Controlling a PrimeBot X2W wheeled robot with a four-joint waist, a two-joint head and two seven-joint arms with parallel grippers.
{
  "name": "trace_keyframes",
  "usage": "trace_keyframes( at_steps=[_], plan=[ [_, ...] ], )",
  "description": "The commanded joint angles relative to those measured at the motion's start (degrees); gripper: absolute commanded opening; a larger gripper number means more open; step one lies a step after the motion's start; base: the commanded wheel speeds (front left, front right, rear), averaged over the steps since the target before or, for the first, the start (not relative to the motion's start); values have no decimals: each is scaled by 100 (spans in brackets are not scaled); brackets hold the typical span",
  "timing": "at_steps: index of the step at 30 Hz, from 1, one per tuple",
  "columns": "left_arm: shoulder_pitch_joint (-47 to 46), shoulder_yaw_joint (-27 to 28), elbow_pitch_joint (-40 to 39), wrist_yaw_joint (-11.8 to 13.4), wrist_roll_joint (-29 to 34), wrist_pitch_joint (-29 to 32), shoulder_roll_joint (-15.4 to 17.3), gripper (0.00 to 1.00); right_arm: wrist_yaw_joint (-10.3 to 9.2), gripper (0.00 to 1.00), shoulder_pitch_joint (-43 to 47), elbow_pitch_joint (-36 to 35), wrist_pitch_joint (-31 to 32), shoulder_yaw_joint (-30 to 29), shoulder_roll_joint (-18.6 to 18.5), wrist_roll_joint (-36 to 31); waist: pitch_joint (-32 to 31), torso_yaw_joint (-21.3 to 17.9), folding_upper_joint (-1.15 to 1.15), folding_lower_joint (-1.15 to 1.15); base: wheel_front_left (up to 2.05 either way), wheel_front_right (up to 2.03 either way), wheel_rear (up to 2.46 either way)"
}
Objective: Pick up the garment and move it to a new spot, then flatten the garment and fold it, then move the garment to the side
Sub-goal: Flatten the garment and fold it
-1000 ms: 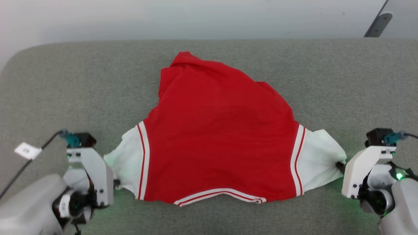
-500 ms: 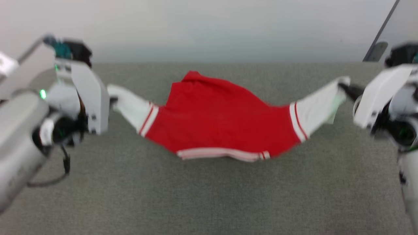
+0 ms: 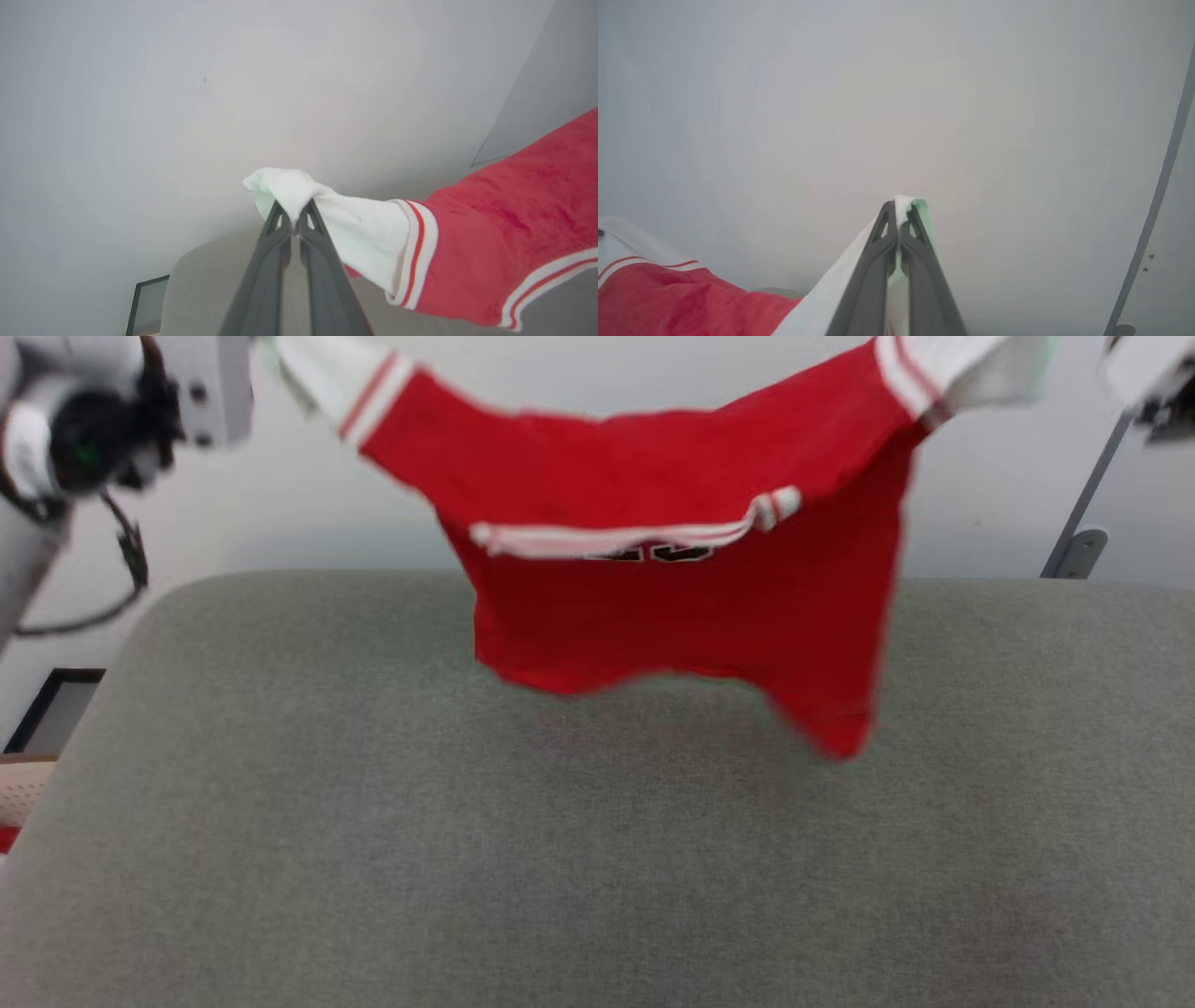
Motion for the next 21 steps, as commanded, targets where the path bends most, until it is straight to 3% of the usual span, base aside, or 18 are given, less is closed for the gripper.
trace_keyframes(
  at_steps=[1,13,21],
  plan=[
    [-143,42,92,-46,101,-107,-29,0,-6,0,-129,125,-69,30,30,81,-8,14,0,0,0,0,0],
    [-836,120,792,-228,329,-439,-379,0,-6,0,-983,910,-575,423,-60,282,386,38,0,0,0,0,0],
    [-1398,154,1256,-282,584,-913,-842,0,-6,0,-1694,1415,-1624,972,-262,-57,1484,-6,0,0,0,0,0]
  ],
)
